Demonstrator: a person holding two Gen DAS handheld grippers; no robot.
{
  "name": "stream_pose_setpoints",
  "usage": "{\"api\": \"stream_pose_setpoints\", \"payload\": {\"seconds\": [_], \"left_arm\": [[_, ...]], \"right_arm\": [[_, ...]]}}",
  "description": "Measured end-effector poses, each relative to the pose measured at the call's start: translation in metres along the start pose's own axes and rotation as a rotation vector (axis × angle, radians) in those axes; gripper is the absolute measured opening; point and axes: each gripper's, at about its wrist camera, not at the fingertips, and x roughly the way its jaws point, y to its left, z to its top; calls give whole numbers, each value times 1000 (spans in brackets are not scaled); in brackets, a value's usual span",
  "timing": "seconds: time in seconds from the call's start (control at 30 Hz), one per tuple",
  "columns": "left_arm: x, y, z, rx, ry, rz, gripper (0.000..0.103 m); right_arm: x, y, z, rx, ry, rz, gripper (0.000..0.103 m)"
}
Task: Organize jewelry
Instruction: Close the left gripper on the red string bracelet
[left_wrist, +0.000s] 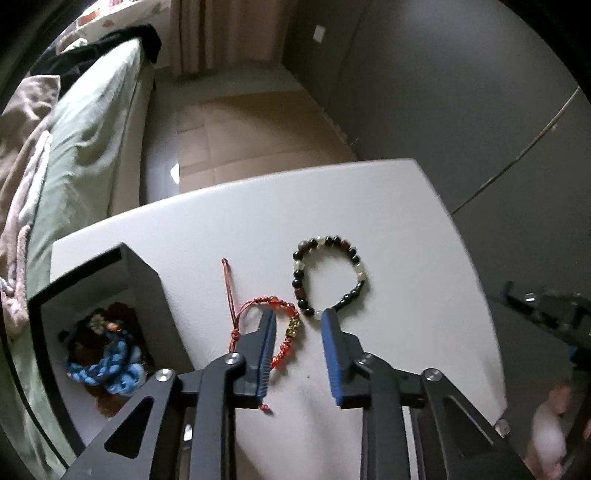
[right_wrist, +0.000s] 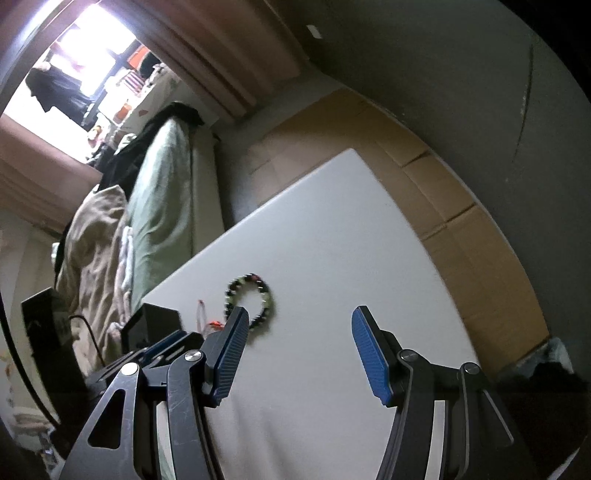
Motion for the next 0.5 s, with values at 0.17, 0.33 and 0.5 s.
{"api": "stream_pose_setpoints", "payload": {"seconds": [0.17, 0.33, 0.5], "left_arm": [[21, -5, 1, 19, 48, 50, 24], [29, -7, -1, 37, 56, 95, 23], [29, -3, -4, 24, 47, 94, 7]], "right_arm": [[-6, -13, 5, 30, -9, -5, 59], [-5, -18, 5, 62, 11, 33, 59], [-1, -7, 2, 13, 19, 31, 59]]}}
